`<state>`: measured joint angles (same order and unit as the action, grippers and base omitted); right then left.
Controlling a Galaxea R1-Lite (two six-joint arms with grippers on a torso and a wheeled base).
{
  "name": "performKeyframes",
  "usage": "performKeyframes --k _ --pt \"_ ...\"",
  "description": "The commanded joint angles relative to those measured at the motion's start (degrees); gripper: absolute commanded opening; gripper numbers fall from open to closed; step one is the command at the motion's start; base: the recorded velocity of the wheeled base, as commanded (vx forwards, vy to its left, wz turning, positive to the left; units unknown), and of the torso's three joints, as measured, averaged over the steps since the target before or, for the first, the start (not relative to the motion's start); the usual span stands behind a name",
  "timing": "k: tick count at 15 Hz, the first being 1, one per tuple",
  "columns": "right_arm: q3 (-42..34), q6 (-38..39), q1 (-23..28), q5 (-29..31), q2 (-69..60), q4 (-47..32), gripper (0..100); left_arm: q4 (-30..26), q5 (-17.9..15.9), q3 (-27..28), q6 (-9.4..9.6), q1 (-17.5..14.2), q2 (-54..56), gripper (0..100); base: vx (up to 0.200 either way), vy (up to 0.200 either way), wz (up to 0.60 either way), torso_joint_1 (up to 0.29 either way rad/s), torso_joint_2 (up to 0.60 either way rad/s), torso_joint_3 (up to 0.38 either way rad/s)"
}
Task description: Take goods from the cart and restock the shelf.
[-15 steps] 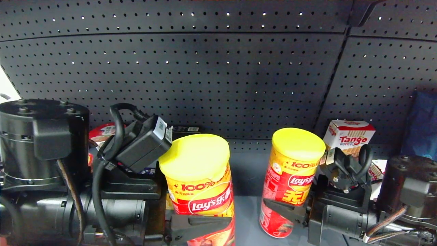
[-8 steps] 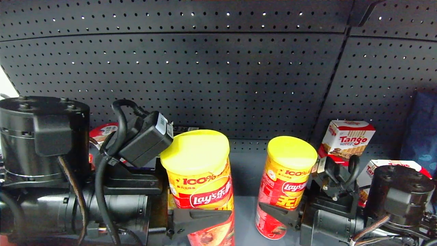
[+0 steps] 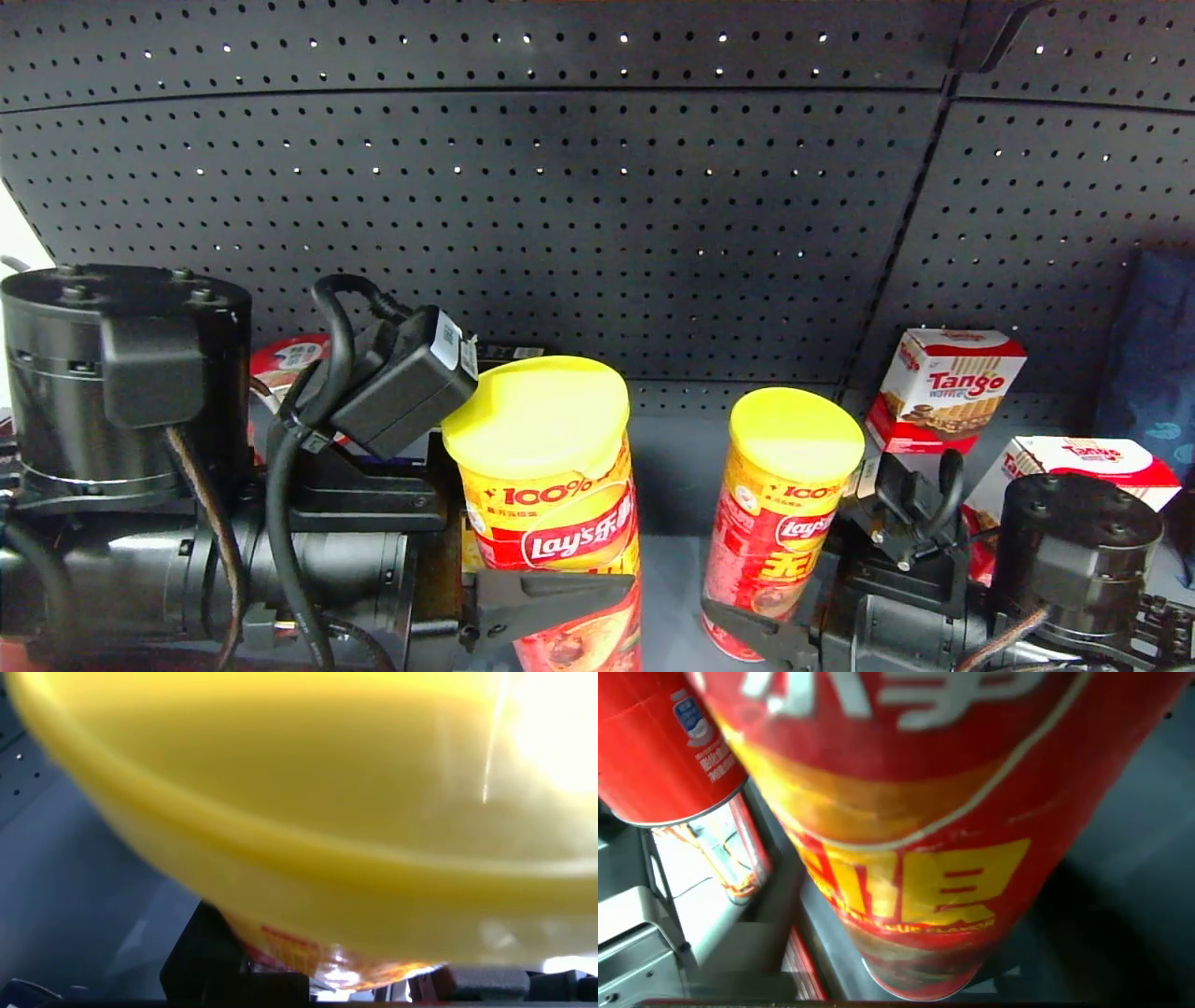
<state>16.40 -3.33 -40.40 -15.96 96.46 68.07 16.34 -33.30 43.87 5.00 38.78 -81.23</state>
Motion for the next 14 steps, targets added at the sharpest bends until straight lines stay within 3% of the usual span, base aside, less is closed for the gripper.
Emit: performKeyframes --k 1,11,14 --pt "-0.2 -0.1 0.0 0.0 -0.4 0.1 100 0.0 0.0 0.0 0.01 0.1 -0.2 0 0.000 0.000 0.00 0.000 0.00 0.000" --pt "-9.6 -0.5 -0.6 1.0 -12.7 0.5 100 0.0 0.1 0.0 0.01 0.2 0.3 0 0.000 0.000 0.00 0.000 0.00 0.000" --pt "-9.1 -0.8 -0.8 1.0 -17.6 -3.0 100 0.0 0.3 0.0 0.01 0.5 0.3 0 0.000 0.000 0.00 0.000 0.00 0.000"
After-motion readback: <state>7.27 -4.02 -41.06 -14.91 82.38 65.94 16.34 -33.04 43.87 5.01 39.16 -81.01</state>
